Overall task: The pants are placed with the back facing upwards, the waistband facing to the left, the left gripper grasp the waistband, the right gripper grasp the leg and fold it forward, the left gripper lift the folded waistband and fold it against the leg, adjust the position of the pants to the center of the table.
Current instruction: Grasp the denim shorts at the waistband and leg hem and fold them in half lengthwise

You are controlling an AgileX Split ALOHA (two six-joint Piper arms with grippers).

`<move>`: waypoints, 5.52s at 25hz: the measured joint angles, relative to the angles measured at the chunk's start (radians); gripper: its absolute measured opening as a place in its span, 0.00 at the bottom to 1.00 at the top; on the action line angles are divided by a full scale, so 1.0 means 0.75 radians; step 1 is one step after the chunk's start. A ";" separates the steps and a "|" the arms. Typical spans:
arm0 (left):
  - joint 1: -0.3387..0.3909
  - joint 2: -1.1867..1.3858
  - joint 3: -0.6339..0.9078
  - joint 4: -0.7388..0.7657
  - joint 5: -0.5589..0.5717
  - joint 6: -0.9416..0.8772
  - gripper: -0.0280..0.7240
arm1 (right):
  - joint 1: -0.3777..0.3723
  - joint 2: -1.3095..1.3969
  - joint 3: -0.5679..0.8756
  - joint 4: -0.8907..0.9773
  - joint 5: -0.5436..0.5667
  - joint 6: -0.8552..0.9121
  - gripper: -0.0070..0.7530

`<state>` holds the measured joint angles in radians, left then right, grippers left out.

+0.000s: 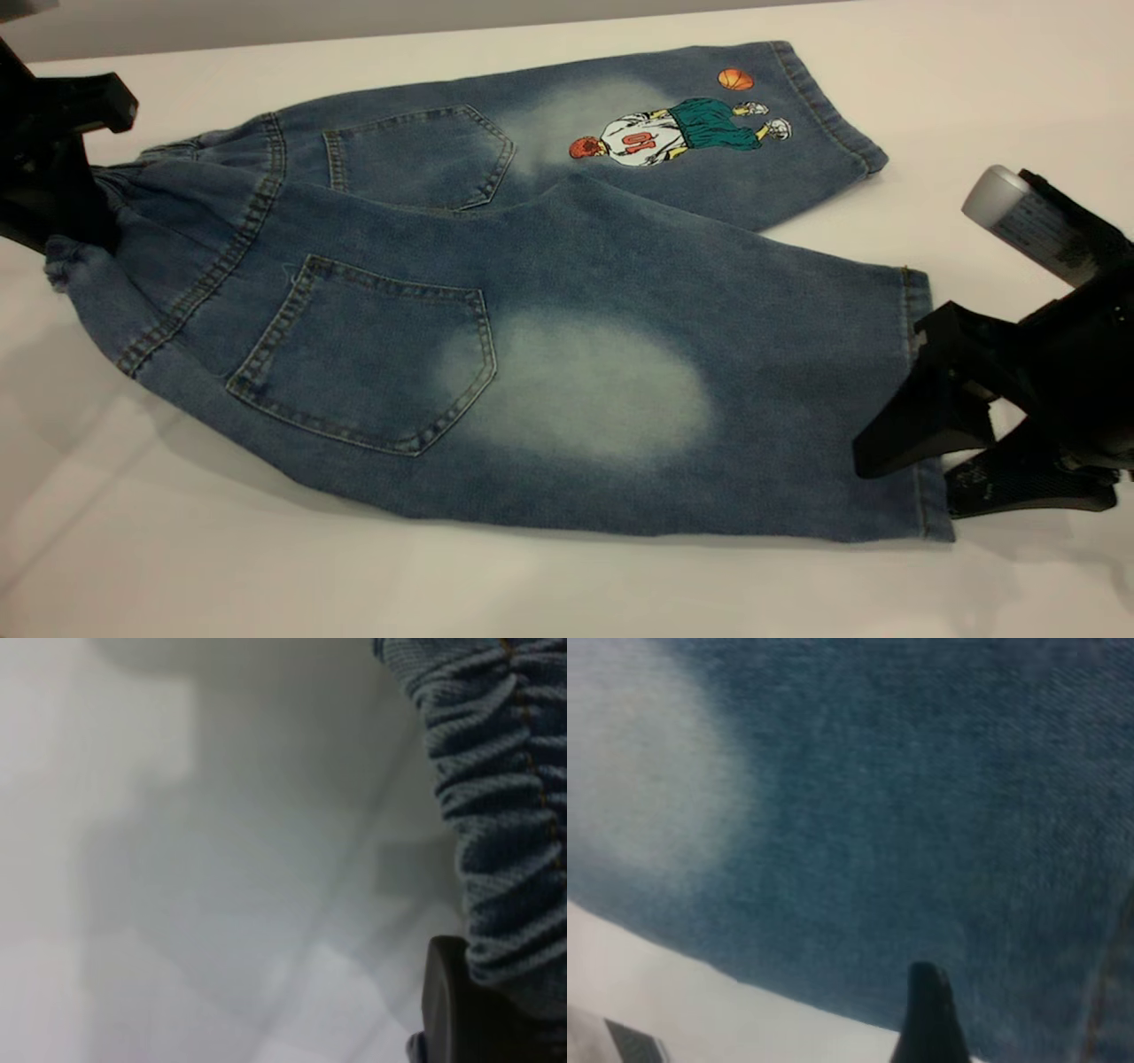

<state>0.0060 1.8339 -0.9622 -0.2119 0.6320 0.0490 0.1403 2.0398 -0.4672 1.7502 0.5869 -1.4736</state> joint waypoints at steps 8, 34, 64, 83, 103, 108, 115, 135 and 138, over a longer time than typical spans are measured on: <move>0.000 0.000 0.000 0.000 0.003 0.000 0.23 | 0.000 0.082 -0.013 -0.008 0.190 -0.129 0.57; 0.000 -0.031 0.058 -0.003 0.154 0.038 0.23 | 0.000 0.014 -0.050 -0.107 0.229 0.012 0.04; 0.000 -0.427 0.485 -0.913 0.187 0.424 0.23 | -0.001 -0.747 -0.452 -1.469 0.345 1.514 0.04; 0.003 -0.427 0.484 -1.839 -0.081 0.414 0.23 | 0.000 -0.124 -1.284 -1.405 0.414 1.598 0.04; 0.003 -0.428 0.653 -2.049 -0.485 0.210 0.23 | 0.136 0.399 -1.723 -1.412 0.402 1.712 0.04; 0.003 -0.428 0.653 -2.049 -0.671 0.209 0.23 | 0.136 0.435 -1.779 -1.424 0.351 1.746 0.04; 0.003 -0.427 0.653 -2.048 -0.810 0.253 0.23 | 0.159 0.484 -1.788 -1.443 0.323 1.750 0.04; 0.003 -0.427 0.653 -2.045 -0.938 0.590 0.50 | 0.159 0.486 -1.791 -1.341 0.346 1.550 0.25; 0.003 -0.427 0.653 -2.045 -0.952 0.684 0.61 | 0.159 0.486 -1.791 -1.245 0.364 1.446 0.35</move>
<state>0.0083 1.5136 -0.4725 -1.7455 -0.0818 0.5621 0.2596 2.4043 -1.8108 0.8164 0.8596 -0.3894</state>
